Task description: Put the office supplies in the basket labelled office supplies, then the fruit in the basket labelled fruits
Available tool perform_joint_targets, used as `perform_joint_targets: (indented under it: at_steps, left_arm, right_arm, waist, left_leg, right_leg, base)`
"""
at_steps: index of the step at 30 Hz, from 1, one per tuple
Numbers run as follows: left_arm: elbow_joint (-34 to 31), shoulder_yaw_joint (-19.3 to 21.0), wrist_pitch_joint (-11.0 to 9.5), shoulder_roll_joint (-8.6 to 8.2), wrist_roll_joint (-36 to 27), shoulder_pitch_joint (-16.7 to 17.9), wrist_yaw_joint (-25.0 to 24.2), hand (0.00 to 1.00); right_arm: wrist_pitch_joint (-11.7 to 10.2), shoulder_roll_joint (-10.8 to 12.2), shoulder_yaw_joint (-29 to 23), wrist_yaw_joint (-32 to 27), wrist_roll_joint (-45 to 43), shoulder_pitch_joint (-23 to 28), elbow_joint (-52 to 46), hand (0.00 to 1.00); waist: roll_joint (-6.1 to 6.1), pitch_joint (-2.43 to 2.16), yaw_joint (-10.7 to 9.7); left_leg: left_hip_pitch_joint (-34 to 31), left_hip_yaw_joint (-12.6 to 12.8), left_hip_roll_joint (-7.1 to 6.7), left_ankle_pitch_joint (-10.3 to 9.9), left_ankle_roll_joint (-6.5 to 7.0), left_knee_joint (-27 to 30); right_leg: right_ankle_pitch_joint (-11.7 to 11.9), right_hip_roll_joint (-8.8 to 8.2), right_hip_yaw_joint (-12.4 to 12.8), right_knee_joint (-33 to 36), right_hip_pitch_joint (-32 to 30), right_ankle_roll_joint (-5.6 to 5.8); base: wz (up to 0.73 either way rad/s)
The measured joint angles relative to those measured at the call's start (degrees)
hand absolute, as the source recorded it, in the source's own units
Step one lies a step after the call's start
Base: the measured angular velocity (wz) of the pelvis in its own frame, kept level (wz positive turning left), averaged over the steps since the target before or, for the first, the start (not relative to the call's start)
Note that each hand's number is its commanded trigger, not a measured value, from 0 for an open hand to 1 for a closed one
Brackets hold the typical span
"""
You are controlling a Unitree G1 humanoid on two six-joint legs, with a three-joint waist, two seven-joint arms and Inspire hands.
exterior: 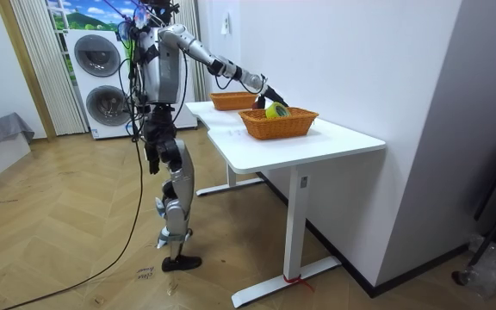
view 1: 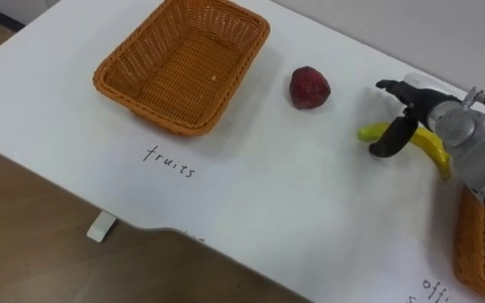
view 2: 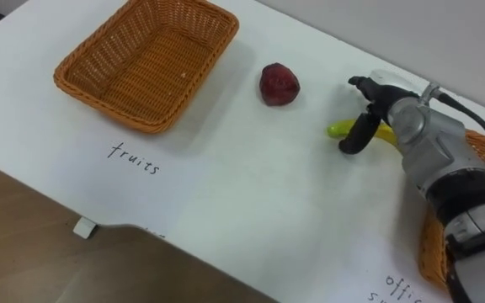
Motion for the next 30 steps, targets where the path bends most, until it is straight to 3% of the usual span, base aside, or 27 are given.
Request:
perform_joint_targets:
  at_steps: [13,16,30]
  left_arm:
    - [0.0,0.0,0.0,0.00,0.2,0.0,0.0,0.00]
    - [0.0,0.1,0.1,0.03,0.5,0.0,0.0,0.00]
    - [1.2,0.1,1.1,0.41,2.1,-0.4,-0.7,0.00]
  right_arm:
    - [0.0,0.0,0.0,0.3,0.0,0.4,0.0,0.00]
    - [0.0,0.0,0.0,0.3,0.0,0.7,0.3,0.00]
    - [-0.4,0.0,0.0,4.5,0.0,1.6,1.0,0.00]
  waist:
    - [-0.21,-0.15,0.0]
    - [0.06,0.08,0.0]
    - [0.23,0.28,0.0]
  left_leg:
    - [0.4,0.2,0.17,0.0,-0.01,0.0]
    - [0.9,0.1,0.16,0.0,-0.01,-0.1]
    - [1.0,-0.6,0.18,0.0,-0.02,0.0]
  right_leg:
    - [0.1,0.11,0.0,0.0,0.3,-0.07]
    - [0.2,0.12,-0.2,-0.1,0.8,-0.05]
    - [0.6,0.46,-0.2,-1.0,1.8,-0.05]
  base:
    - [0.00]
    - [0.00]
    - [0.01]
